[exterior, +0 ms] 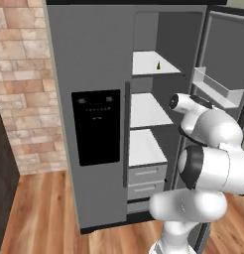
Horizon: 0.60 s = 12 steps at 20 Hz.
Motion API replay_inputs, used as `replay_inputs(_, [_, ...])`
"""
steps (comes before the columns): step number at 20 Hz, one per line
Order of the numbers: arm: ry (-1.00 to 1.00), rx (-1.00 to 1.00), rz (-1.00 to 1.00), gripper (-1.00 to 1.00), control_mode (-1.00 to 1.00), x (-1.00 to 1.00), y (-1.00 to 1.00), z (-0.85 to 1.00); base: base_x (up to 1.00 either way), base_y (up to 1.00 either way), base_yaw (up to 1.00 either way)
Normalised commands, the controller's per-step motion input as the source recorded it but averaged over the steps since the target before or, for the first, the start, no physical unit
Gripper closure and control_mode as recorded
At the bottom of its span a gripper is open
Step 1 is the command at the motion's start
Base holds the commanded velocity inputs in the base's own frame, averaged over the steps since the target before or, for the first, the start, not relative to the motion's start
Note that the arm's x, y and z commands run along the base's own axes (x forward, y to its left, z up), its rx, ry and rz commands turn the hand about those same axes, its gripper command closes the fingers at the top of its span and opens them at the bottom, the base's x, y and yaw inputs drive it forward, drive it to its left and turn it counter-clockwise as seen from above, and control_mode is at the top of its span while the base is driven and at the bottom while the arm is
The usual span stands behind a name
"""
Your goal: There is a bowl on the dining counter. Grab a lemon wedge from the fridge and place it in the bowl. Then get the liquor bottle and glass cup from the cabinet and place them next to the bowl.
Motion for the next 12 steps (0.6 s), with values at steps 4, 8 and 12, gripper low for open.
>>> replay_inputs(4, [-0.18, 0.03, 0.06, -1.0, -1.0, 0.07, -0.59, 0.0, 0.0, 0.0, 0.0])
replay_inputs(8, [-0.14, 0.02, 0.14, -1.0, -1.0, -0.23, -0.12, 0.0, 0.0, 0.0, 0.0])
replay_inputs(12, [-0.1, 0.0, 0.23, -1.0, -1.0, -0.43, 0.65, 0.0, 0.0, 0.0, 0.0])
